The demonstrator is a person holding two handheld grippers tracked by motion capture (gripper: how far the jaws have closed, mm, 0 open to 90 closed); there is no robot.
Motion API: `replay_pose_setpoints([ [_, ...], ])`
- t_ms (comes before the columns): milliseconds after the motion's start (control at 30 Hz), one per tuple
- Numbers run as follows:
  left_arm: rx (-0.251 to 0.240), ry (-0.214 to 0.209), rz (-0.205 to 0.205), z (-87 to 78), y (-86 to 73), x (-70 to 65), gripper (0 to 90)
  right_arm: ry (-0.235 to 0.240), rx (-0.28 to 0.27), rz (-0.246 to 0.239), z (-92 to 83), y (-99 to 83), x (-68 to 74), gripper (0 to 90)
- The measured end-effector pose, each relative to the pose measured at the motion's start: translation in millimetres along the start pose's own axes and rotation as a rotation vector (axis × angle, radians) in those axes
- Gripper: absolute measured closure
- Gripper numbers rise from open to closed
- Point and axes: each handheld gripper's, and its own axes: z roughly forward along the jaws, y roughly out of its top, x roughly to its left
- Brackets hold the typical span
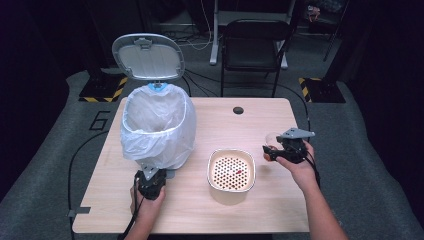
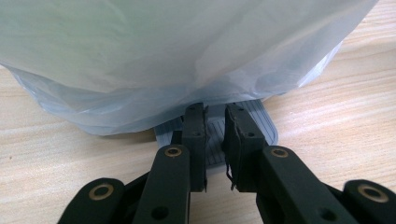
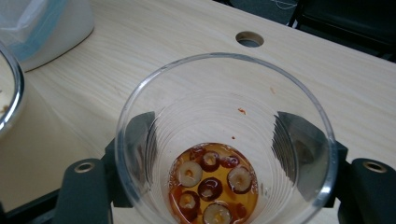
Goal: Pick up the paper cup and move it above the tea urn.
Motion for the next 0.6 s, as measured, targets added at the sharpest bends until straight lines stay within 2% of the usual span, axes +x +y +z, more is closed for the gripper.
replay_pose_setpoints([
  [200, 0.003, -0.001, 0.004, -0.2, 0.0, 0.3, 78.6, 0.025, 0.011, -0.030, 1.1, 16.0, -0.2, 30.7],
  [433, 0.000, -0.003, -0.002, 0.0, 0.0, 0.2, 78.6, 0.043, -0.003, -0.064, 1.7, 32.7, 4.1, 31.0],
  [467, 0.006, -0.002, 0.013, -0.6, 0.2, 1.0, 78.6, 0.047, -0.002, -0.067, 1.8, 35.6, 4.9, 31.0],
  [500, 0.011, -0.005, 0.004, -0.6, 0.2, 0.6, 78.6, 0.051, -0.006, -0.067, 2.1, 38.9, 6.0, 31.0],
  [600, 0.005, -0.003, 0.016, -0.7, 0.2, 1.4, 78.6, 0.061, -0.007, -0.086, 3.3, 46.5, 6.9, 31.1],
])
